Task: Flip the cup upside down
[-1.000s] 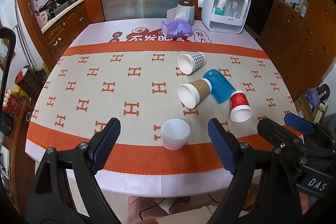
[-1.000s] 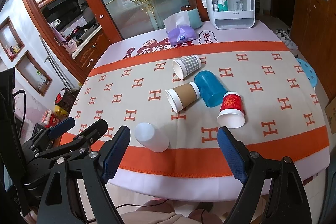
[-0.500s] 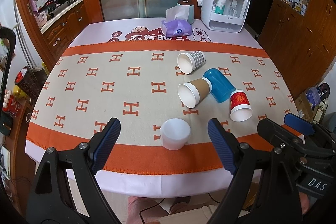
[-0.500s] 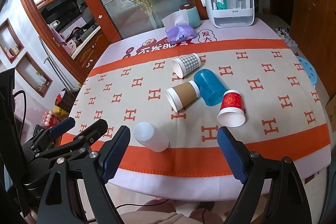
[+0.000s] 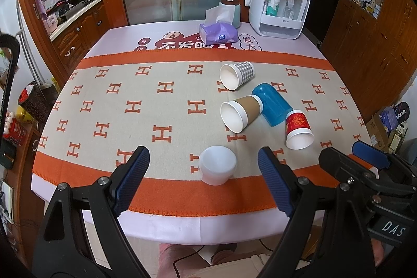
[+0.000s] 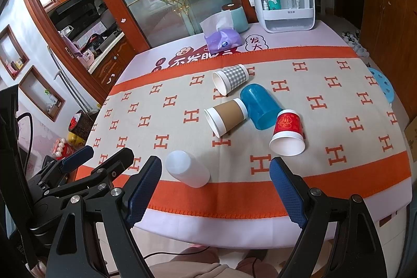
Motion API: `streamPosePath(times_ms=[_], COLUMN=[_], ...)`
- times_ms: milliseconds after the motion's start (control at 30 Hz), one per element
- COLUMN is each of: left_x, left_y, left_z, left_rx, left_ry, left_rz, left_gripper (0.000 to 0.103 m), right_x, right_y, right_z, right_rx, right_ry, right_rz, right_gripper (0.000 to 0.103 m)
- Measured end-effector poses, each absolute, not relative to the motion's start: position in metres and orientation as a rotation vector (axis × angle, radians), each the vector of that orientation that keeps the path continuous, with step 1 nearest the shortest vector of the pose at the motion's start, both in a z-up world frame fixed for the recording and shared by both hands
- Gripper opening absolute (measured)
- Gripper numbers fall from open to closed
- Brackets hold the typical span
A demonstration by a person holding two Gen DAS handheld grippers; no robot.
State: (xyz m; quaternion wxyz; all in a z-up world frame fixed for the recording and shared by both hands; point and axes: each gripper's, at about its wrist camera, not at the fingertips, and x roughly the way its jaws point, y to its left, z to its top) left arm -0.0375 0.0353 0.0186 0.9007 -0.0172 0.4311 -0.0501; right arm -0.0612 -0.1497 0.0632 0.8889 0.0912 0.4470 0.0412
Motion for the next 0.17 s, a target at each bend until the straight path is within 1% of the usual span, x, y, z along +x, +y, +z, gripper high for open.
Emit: streamPosePath(times_ms=[167], left_x=[-0.0361], left_y=[0.0344], left_z=[0.0188], left_rx=[-0.034], left_ry=[0.893], left_rz=[-0.105], left_gripper=[0.083], right_x=[-0.0623], right_y=[-0.1492], right_z=[0.0614], right_rx=[0.191], right_ry=[0.93], right_rz=[0.085], right_gripper=[0.086])
